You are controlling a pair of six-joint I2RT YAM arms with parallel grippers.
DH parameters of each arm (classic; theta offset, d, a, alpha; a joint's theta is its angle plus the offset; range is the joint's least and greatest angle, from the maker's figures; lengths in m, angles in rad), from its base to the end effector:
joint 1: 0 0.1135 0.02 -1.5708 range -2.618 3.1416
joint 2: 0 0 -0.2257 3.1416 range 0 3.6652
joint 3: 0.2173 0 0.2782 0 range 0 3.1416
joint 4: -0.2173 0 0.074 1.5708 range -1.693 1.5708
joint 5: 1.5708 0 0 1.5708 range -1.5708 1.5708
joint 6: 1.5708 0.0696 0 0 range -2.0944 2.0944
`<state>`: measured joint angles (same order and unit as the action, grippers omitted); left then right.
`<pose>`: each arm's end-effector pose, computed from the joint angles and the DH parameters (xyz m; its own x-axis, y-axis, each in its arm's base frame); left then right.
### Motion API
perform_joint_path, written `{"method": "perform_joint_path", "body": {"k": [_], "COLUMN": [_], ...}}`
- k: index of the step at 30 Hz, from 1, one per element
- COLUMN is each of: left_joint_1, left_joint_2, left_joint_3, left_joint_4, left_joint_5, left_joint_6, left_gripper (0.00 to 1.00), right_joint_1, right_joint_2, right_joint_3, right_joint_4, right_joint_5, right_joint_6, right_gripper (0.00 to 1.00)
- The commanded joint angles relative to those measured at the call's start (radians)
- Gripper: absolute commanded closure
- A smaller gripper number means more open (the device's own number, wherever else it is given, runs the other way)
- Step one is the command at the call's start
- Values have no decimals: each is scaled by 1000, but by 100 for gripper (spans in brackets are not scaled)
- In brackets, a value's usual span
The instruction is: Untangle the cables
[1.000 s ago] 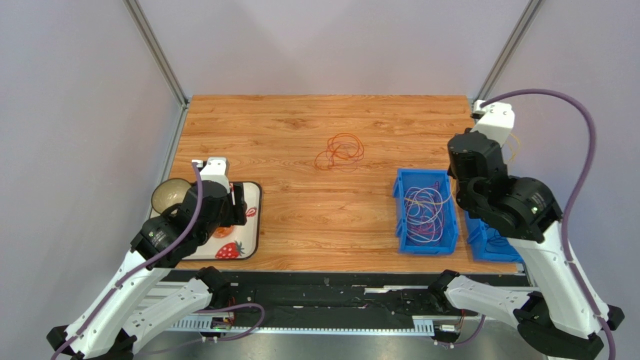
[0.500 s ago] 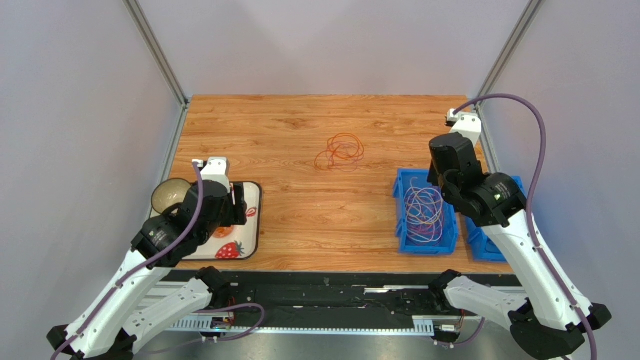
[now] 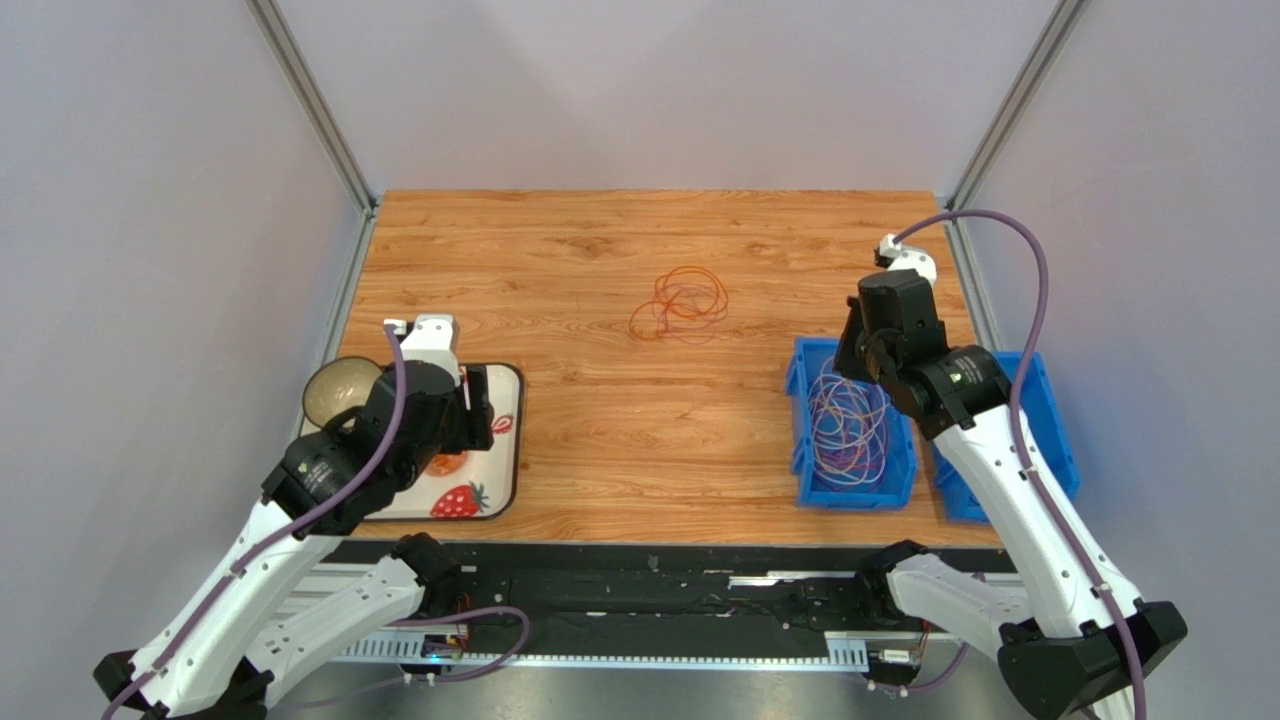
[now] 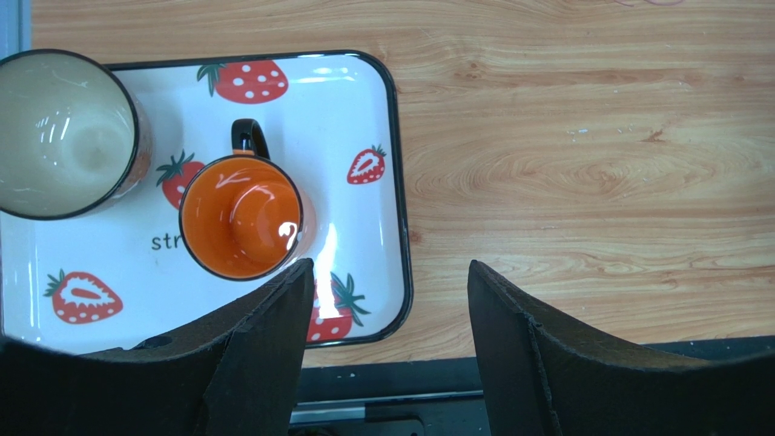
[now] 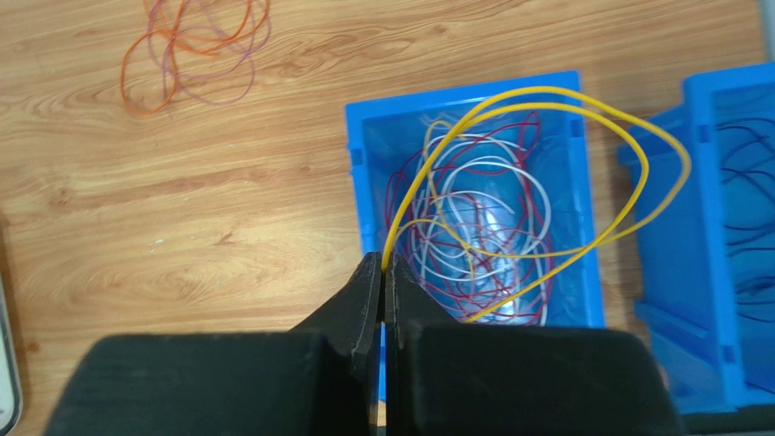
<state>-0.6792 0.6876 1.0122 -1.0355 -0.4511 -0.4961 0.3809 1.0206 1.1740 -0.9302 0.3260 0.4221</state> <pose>0.1649 -0.0942 0.3111 -0.5932 -0.0716 -0.8018 0.0295 0.9934 -0.1105 0.2507 0.0764 0.3086 -0.6511 0.1574 -0.7425 0.1388 0.9865 0.0874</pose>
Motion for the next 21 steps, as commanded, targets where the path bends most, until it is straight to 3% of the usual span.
{"method": "perform_joint_path", "body": {"k": [1, 13, 21], "left_joint_1": [0, 1, 1], "left_joint_2": [-13, -28, -25], "left_joint_3": [-6, -7, -9], "left_joint_4": [17, 23, 26], "left_joint_5": [-6, -1, 0], "left_joint_6": [-2, 5, 8], "left_gripper": [29, 29, 29], "right_joint_1": [-5, -111, -177], "right_joint_2": [21, 117, 196], "right_joint_3": [-49, -183, -235], "right_joint_4": [113, 222, 223], "right_joint_5": [-139, -344, -377], "right_joint_6": [10, 0, 9], "right_gripper": [100, 100, 100]}}
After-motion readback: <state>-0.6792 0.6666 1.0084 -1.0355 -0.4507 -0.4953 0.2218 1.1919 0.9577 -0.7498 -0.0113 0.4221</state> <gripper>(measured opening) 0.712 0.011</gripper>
